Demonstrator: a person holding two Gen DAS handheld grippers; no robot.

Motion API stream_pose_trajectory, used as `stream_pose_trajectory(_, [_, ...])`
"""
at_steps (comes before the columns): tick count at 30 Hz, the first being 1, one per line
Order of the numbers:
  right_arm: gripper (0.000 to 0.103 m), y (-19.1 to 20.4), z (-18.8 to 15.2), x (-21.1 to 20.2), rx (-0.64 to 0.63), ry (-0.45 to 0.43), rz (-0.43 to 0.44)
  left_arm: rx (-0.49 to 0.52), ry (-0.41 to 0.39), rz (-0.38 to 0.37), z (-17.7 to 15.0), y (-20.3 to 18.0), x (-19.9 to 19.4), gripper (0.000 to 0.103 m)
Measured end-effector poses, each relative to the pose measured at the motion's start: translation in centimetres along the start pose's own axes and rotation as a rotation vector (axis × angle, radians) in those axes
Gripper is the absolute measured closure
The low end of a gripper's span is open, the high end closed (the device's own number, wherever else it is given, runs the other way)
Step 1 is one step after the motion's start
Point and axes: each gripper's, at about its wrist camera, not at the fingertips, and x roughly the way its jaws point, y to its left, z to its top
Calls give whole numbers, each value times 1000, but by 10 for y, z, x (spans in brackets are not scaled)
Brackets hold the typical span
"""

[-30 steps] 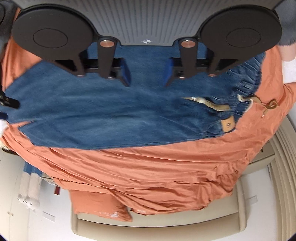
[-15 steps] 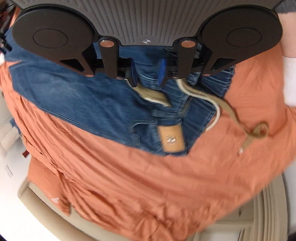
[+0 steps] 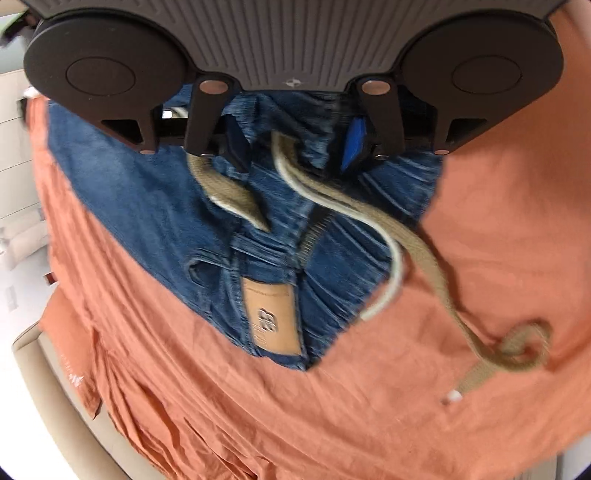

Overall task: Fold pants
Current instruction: 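Grasp the jeans waistband near the drawstring with the left gripper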

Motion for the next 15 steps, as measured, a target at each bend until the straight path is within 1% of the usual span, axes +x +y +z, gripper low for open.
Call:
stream_pose_trajectory(1, [22, -1, -2, 3, 5, 11, -7, 0, 3, -6, -1, -3, 1, 48])
stream_pose_trajectory(2, [22, -2, -4, 5, 8, 21, -21, 17, -2, 8, -2, -7, 2, 49])
stream_pose_trajectory(3, [22, -4, -6, 8, 11, 36, -41, 56, -3, 24, -4, -15, -1, 55])
stream_pose_trajectory(4, [22, -5, -8, 11, 16, 52, -63, 84, -8, 30, -5, -20, -2, 64])
stream_pose_trajectory(5, [22, -7, -10, 12, 26, 63, -76, 93, -7, 27, -6, -24, -6, 81])
stream_pose_trajectory(6, [22, -10, -12, 13, 39, 69, -82, 98, -15, 21, -7, -28, -12, 90])
stream_pose_trajectory(7, [22, -12, -13, 13, 52, 74, -85, 118, -31, 26, -8, -35, -17, 90])
stream_pose_trajectory(9, [22, -13, -14, 12, 61, 77, -92, 194, -72, 80, -15, -53, -30, 93])
stream_pose_trajectory(10, [22, -12, -14, 11, 59, 75, -95, 233, -94, 132, -19, -63, -35, 94])
stream_pose_trajectory(12, [22, -10, -14, 10, 46, 70, -102, 322, -139, 273, -29, -87, -46, 95])
stream_pose_trajectory(14, [22, -8, -12, 7, 25, 58, -109, 393, -185, 335, -40, -107, -60, 95])
stream_pose_trajectory(15, [22, -7, -11, 5, 13, 48, -115, 402, -194, 367, -43, -113, -66, 95])
